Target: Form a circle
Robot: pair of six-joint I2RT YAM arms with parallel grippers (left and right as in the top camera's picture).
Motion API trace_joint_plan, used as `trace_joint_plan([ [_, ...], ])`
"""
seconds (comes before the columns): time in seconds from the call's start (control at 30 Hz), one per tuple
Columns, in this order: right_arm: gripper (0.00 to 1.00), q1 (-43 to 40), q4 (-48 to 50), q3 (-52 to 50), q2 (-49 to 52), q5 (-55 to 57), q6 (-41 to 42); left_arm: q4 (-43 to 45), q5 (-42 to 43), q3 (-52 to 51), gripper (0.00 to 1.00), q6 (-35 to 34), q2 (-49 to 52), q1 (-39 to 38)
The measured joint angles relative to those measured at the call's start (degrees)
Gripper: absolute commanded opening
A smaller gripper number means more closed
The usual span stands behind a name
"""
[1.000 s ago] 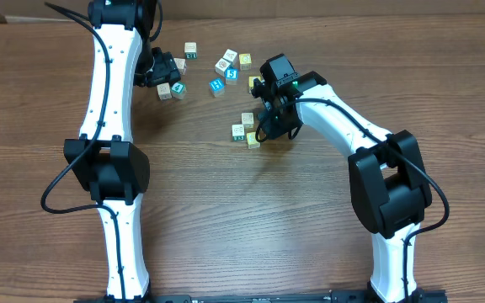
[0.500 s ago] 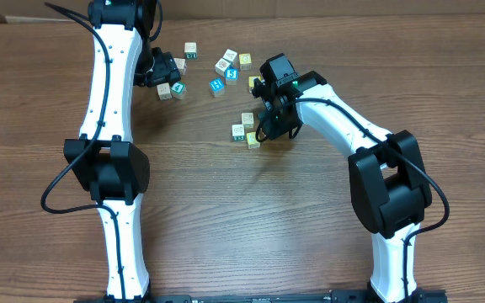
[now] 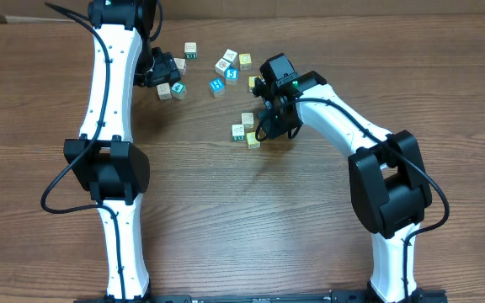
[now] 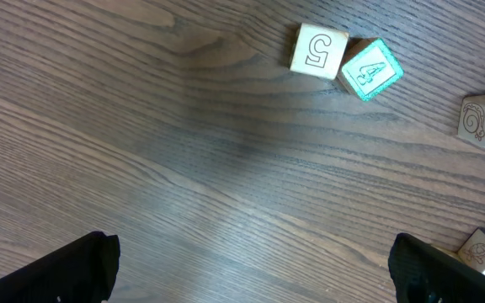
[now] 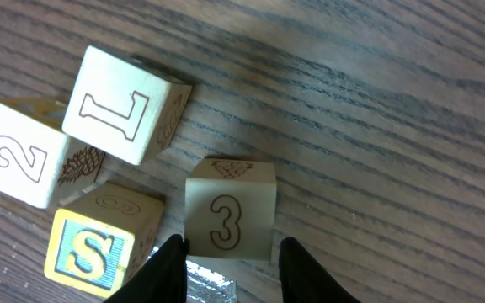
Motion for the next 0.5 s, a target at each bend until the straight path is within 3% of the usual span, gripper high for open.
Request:
trace_joint_plan([
  [0.17, 0.43, 0.0, 0.0, 0.0, 0.0, 0.0, 0.2, 0.0, 0.0, 0.0, 1.0, 0.0, 0.0, 0.0],
  [0.5, 0.39, 0.0, 1.5, 0.0, 0.0, 0.0, 1.6, 0.0, 0.0, 0.0, 1.0, 0.0, 0.0, 0.0],
])
